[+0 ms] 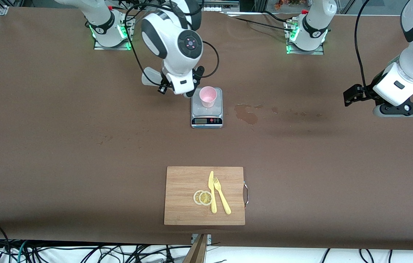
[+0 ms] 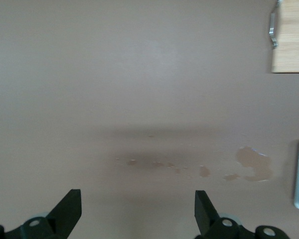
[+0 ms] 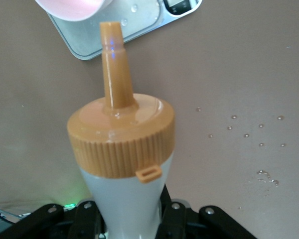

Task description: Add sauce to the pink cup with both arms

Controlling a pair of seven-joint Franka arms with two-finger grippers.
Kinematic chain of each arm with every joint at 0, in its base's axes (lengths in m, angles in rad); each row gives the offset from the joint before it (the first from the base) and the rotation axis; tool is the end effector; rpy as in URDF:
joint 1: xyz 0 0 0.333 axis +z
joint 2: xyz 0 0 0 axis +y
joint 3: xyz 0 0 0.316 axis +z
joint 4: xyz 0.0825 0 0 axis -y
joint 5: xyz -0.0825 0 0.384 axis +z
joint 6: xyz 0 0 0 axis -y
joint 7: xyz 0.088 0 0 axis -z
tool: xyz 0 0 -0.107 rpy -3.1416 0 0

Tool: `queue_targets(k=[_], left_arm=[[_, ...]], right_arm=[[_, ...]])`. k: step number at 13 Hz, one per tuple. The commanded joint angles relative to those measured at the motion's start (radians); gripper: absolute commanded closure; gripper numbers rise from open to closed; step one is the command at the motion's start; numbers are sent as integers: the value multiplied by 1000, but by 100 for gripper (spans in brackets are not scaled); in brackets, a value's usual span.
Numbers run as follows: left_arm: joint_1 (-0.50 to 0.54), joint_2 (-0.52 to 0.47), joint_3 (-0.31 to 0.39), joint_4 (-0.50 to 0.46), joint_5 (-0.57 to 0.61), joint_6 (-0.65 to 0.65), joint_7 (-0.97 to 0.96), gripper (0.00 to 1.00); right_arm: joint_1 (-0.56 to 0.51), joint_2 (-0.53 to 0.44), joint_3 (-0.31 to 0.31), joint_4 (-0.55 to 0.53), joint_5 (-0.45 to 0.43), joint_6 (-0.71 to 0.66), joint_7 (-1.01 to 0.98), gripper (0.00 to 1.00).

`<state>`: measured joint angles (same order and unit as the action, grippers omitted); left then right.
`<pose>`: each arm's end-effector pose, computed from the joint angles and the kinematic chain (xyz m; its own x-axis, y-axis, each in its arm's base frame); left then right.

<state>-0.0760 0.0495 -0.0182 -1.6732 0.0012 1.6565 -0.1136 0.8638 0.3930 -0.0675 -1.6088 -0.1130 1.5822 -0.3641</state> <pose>0.5683 -0.0534 0.5554 0.9977 0.0195 -0.0657 0.0190 -0.9998 -0.0078 0.4374 0.4361 0.3757 0.3350 0.8406 -0.4256 0.9242 -0.3810 -0.0251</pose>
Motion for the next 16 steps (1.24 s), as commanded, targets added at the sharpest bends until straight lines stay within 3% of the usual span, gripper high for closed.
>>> queue_targets(k=[1, 8, 12, 16], left_arm=[[5, 15, 3, 26, -38, -12, 20, 0], [5, 18, 3, 24, -33, -12, 17, 0], [4, 18, 1, 24, -33, -14, 14, 0], [4, 18, -2, 23, -32, -15, 12, 0]], right_arm=[[41, 46, -5, 59, -33, -54, 57, 100], [121, 122, -2, 73, -60, -140, 100, 100], [116, 202, 14, 191, -76, -202, 99, 100], [113, 250, 11, 233, -76, -206, 99, 100]])
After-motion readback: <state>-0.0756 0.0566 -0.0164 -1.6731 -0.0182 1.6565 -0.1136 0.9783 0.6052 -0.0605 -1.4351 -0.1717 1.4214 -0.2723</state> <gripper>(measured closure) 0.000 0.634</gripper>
